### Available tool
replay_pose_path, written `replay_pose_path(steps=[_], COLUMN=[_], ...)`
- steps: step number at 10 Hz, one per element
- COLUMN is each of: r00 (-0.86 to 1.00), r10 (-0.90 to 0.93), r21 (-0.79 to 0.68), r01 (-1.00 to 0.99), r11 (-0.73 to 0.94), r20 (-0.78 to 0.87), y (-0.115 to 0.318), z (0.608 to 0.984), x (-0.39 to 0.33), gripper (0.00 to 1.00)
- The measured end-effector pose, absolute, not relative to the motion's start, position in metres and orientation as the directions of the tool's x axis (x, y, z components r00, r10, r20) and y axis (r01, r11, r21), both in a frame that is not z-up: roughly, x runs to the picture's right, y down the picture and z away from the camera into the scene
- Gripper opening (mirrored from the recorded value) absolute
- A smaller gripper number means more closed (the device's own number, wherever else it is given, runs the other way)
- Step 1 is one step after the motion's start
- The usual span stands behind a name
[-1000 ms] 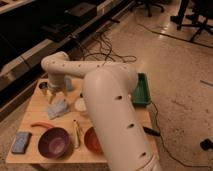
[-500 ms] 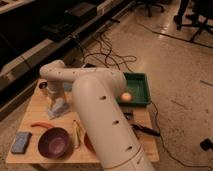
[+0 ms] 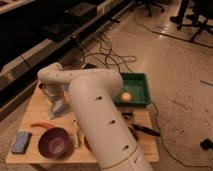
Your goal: Wipe tray with towel
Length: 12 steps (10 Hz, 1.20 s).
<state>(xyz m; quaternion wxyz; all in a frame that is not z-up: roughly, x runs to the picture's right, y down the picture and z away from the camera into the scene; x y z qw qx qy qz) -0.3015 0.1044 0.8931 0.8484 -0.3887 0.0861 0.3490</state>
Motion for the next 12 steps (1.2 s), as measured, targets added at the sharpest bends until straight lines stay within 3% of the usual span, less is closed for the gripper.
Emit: replay_pose_path(steps=[5,6,11,12], r00=[0.752,0.756,0.758,0.759], r10=[0.501,0.497,0.494,0.493], r21=[-0.598,-0.600,-0.604,-0.605], r01=[-0.652,-0.648,-0.645,-0.644], r11=[0.466,0.470,0.468,0.468], r20=[-0.429,-0.426,-0.426,-0.426], y=[0.122,0.125,0.126,0.127], z=[0.901,0.902,0.902,0.902], x=[-0.305,-0.309,-0.312,-0.312], gripper=[0.62,0.55,0.04,0.00])
